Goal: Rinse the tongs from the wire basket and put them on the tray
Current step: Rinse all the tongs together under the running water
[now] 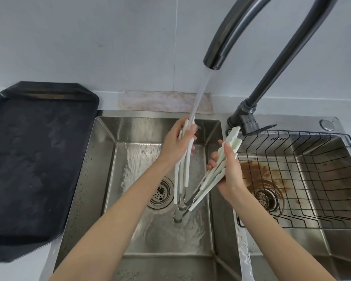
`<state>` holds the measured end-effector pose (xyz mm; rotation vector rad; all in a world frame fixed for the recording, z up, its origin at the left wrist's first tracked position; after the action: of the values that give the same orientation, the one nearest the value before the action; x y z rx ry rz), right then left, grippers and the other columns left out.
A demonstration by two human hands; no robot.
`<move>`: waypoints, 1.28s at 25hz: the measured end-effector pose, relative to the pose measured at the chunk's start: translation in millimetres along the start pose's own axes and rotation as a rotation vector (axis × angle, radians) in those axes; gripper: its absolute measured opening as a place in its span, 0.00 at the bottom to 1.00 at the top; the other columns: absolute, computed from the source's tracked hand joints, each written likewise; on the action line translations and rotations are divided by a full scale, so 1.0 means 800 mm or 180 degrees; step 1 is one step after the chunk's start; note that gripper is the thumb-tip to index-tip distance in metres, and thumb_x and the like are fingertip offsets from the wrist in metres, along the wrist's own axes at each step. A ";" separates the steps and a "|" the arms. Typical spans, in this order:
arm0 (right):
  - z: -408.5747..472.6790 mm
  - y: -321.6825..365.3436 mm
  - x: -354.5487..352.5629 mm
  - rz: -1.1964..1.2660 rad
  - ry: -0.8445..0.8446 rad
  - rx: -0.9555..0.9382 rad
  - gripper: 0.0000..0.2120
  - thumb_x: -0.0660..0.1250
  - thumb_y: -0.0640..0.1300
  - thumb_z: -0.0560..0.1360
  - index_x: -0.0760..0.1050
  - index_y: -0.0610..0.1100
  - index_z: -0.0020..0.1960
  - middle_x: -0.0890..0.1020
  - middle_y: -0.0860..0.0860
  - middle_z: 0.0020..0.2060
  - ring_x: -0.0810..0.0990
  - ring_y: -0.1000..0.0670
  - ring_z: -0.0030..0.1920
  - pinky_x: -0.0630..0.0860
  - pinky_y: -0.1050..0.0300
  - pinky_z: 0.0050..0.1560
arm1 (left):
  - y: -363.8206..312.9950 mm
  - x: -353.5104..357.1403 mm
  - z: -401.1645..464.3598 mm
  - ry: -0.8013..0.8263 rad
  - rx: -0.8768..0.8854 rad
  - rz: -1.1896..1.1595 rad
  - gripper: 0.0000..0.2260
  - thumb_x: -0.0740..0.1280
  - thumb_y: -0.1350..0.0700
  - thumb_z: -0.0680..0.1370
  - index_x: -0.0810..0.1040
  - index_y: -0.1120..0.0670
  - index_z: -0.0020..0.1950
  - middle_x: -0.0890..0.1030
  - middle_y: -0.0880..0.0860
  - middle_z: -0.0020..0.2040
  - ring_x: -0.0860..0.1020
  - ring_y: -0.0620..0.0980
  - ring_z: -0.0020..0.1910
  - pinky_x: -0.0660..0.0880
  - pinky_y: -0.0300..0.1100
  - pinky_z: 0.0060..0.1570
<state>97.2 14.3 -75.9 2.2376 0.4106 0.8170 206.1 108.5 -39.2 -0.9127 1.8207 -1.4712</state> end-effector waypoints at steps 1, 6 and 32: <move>-0.001 0.004 0.001 -0.0120 -0.0012 -0.0097 0.08 0.60 0.50 0.77 0.71 0.48 0.53 0.70 0.51 0.28 0.70 0.56 0.23 0.70 0.62 0.28 | 0.002 -0.001 -0.001 -0.0025 0.0021 -0.0043 0.03 0.60 0.52 0.79 0.70 0.46 0.52 0.76 0.48 0.37 0.75 0.38 0.25 0.75 0.33 0.29; -0.009 0.014 0.007 -0.0766 0.0044 -0.0526 0.05 0.61 0.48 0.78 0.73 0.52 0.52 0.75 0.51 0.30 0.74 0.56 0.27 0.74 0.60 0.35 | 0.008 -0.005 -0.011 -0.0286 0.0066 -0.0206 0.14 0.62 0.63 0.77 0.67 0.45 0.55 0.74 0.50 0.36 0.74 0.36 0.24 0.73 0.27 0.29; 0.008 0.029 0.101 -0.3661 0.0994 -0.0533 0.29 0.63 0.58 0.74 0.63 0.45 0.69 0.76 0.51 0.58 0.75 0.51 0.59 0.71 0.56 0.58 | 0.035 -0.104 -0.046 -0.1744 -0.0689 -0.0729 0.09 0.61 0.59 0.77 0.70 0.50 0.38 0.74 0.49 0.33 0.76 0.41 0.25 0.74 0.38 0.31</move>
<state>163.1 35.3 -27.4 1.3336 1.5098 0.5024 219.5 201.0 -56.5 -1.5034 1.5115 -1.0155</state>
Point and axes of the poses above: each hand's wrist, its own z-axis towards the middle knuckle, its own x-axis out of the palm, y = z × x, the point moved 5 cm from there along z, towards the middle knuckle
